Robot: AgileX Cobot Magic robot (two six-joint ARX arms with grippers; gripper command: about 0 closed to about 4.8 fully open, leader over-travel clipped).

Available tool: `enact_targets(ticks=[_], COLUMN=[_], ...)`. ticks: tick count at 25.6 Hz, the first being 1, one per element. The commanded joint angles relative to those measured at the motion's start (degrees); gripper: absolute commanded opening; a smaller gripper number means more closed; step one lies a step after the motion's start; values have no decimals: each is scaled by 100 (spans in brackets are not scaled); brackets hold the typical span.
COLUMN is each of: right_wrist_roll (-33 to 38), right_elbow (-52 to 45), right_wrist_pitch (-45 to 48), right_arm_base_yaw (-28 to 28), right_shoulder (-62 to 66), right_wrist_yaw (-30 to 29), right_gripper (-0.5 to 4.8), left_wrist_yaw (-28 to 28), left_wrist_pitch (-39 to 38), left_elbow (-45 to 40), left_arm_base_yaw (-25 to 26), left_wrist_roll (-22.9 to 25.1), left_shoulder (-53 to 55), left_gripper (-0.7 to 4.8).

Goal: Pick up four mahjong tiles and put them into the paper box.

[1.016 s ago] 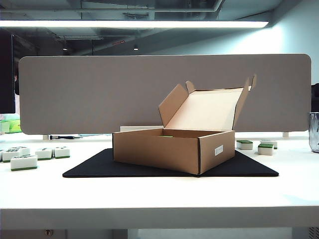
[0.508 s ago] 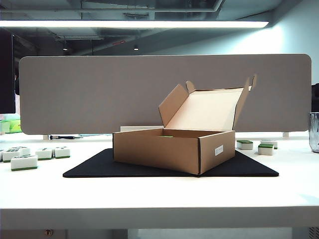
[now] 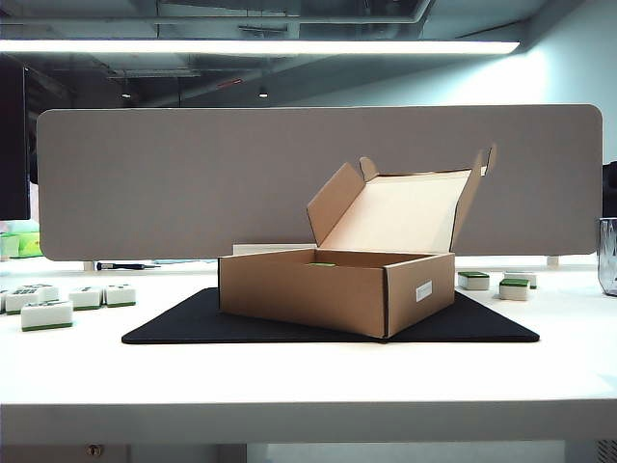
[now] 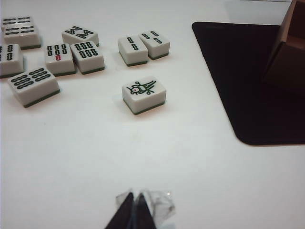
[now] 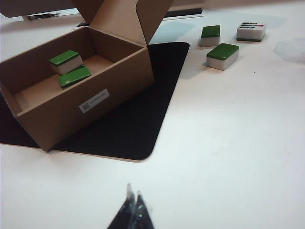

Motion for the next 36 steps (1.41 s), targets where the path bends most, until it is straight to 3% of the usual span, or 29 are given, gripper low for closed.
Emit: enact_targets(ticks=[1, 23, 24, 25, 26, 36], right_wrist_roll=[-105, -101, -101, -101, -101, -101], right_elbow=[-4, -4, -4, -4, -4, -2], right_wrist_pitch=[44, -155, -157, -155, -155, -155], right_arm_base_yaw=[0, 0, 0, 0, 0, 0], right_shoulder=[2, 0, 0, 0, 0, -28], right_wrist_yaw=[22, 20, 20, 20, 20, 20], right_gripper=[-1, -1, -1, -1, -1, -1], left_wrist_yaw=[0, -2, -35, -190, -216, -258], left_wrist_pitch=[-9, -4, -2, -4, -2, 269], left_elbow=[-31, -28, -28, -28, -31, -46], left_arm_base_yaw=[4, 13, 44, 138, 205, 468], left_wrist_roll=[39, 7, 319, 1281, 1547, 1690], left_shoulder=[2, -11, -39, -142, -225, -638], left_gripper=[-6, -6, -6, -6, -6, -6])
